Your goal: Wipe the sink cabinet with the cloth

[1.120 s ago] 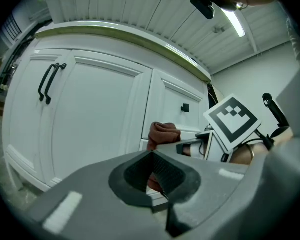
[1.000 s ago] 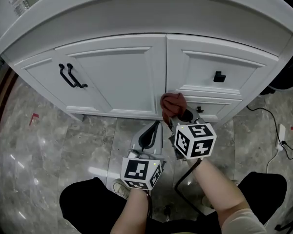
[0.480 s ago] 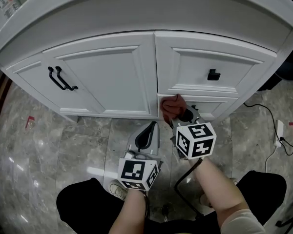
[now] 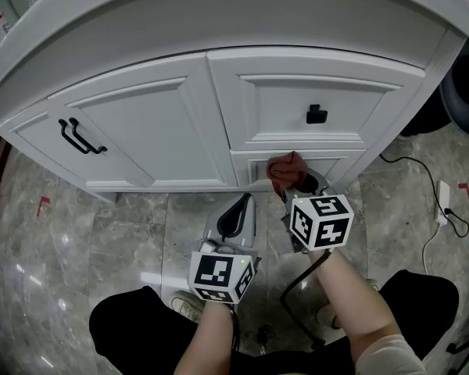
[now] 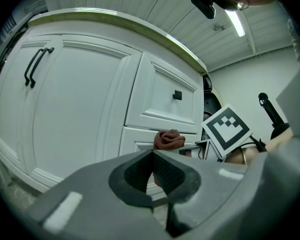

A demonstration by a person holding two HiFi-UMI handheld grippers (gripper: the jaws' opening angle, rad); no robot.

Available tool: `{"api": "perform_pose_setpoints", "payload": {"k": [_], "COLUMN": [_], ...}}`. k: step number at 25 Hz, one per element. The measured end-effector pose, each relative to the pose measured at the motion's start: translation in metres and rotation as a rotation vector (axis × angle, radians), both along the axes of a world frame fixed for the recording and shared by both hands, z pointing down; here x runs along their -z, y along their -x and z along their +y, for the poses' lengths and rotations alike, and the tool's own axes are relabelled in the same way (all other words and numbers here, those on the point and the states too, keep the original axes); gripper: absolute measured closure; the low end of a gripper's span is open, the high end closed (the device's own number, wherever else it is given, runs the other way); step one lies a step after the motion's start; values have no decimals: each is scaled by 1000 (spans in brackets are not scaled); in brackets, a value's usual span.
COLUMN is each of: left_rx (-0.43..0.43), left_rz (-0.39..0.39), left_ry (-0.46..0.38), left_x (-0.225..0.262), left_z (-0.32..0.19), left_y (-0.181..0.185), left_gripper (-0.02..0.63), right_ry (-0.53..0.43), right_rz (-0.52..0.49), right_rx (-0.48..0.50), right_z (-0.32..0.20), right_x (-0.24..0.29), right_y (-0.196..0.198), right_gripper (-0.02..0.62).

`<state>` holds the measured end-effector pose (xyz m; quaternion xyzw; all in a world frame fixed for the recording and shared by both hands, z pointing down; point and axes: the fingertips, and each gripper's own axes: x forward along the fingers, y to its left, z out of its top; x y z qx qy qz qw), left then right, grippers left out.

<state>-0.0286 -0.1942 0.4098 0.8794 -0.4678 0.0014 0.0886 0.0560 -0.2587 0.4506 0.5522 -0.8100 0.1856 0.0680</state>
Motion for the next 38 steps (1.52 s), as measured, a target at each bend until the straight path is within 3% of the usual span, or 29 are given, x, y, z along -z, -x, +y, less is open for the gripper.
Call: {"api": "perform_pose_setpoints", "payload": {"k": [9,21,31,34,38], "left_rx": [-53,-117,-130,-119,-87], "left_rz": [-4,-17,-27,-37,-44], "left_ry": [1,13,30,41,57], "left_x": [0,-7,-15,-22,-32], "left_z": [-2,1,1,2,1], "left_y": [-37,-78,-87,-80,-62], "left_gripper": [606,606,606,606,606], "right_ry": [20,20,3,-5,22], "right_rz": [-16,-18,-90,-71,-51], "right_rx": [-43,-179,-281,-281,-200], "right_z": [6,16,25,31,38], "right_x": [4,9,16,11,-12], "right_y": [-41,-120,-159,-153,-111], "right_gripper": [515,517,516,517,517]}}
